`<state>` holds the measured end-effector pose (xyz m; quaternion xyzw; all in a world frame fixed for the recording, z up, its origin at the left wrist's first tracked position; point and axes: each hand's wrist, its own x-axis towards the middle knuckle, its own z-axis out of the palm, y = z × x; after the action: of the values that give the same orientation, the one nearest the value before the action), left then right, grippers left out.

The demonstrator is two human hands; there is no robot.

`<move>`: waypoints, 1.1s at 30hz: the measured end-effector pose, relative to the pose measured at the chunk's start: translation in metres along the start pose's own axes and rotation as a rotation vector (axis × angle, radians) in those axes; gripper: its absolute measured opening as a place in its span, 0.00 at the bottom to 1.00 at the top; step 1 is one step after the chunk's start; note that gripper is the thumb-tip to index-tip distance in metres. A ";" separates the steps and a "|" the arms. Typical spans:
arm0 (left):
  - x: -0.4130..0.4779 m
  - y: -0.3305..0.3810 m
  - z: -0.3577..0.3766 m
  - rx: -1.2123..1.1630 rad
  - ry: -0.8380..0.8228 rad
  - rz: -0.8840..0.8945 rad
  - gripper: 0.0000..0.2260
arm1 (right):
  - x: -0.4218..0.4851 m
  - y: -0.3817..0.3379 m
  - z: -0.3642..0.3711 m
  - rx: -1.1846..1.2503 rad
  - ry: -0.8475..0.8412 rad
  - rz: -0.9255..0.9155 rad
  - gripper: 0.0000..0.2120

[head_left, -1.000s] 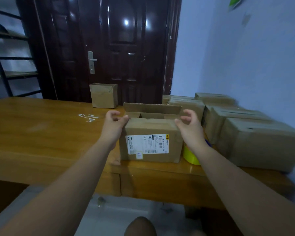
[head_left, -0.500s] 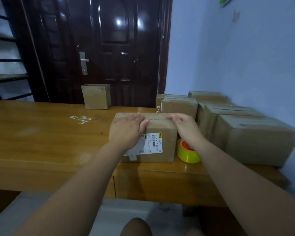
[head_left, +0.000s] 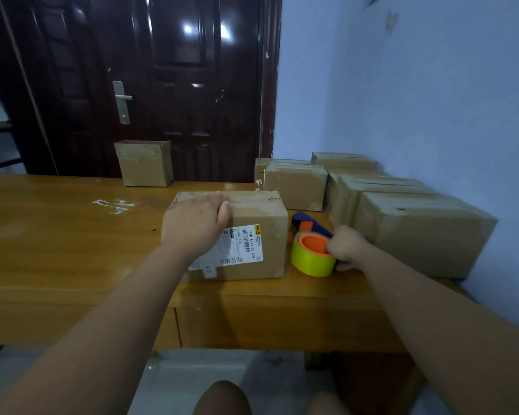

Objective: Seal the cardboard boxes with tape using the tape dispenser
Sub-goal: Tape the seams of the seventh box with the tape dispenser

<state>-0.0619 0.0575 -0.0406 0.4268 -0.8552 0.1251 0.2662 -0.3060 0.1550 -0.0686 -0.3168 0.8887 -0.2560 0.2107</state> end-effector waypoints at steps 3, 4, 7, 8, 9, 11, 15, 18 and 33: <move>0.001 -0.001 0.001 -0.001 0.019 -0.003 0.20 | -0.004 0.006 -0.003 0.416 -0.107 0.083 0.12; 0.001 -0.001 0.001 0.005 0.032 0.000 0.22 | -0.007 0.007 -0.004 0.559 -0.162 0.109 0.12; 0.002 0.001 0.001 0.005 0.027 -0.019 0.22 | -0.010 0.010 -0.009 0.862 -0.286 0.111 0.16; 0.004 0.001 0.002 0.003 0.013 -0.026 0.21 | -0.011 0.010 -0.012 0.945 -0.303 0.098 0.18; 0.007 0.003 0.002 -0.003 -0.003 -0.029 0.20 | -0.012 0.010 -0.015 1.027 -0.314 0.087 0.19; 0.011 0.007 0.002 -0.008 -0.031 -0.022 0.19 | -0.015 0.007 -0.024 1.191 -0.332 0.073 0.19; 0.016 0.023 0.002 -0.039 -0.067 -0.028 0.18 | -0.022 -0.007 -0.043 1.259 -0.268 -0.067 0.20; 0.023 0.040 0.001 -0.104 -0.110 -0.056 0.18 | -0.028 -0.022 -0.054 1.173 -0.224 -0.218 0.20; 0.039 0.044 -0.012 -0.442 -0.407 -0.056 0.17 | -0.025 -0.077 -0.072 0.528 0.206 -0.611 0.19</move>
<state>-0.1119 0.0630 -0.0082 0.3983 -0.8853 -0.1599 0.1790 -0.2920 0.1439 0.0385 -0.4736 0.6742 -0.5561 0.1092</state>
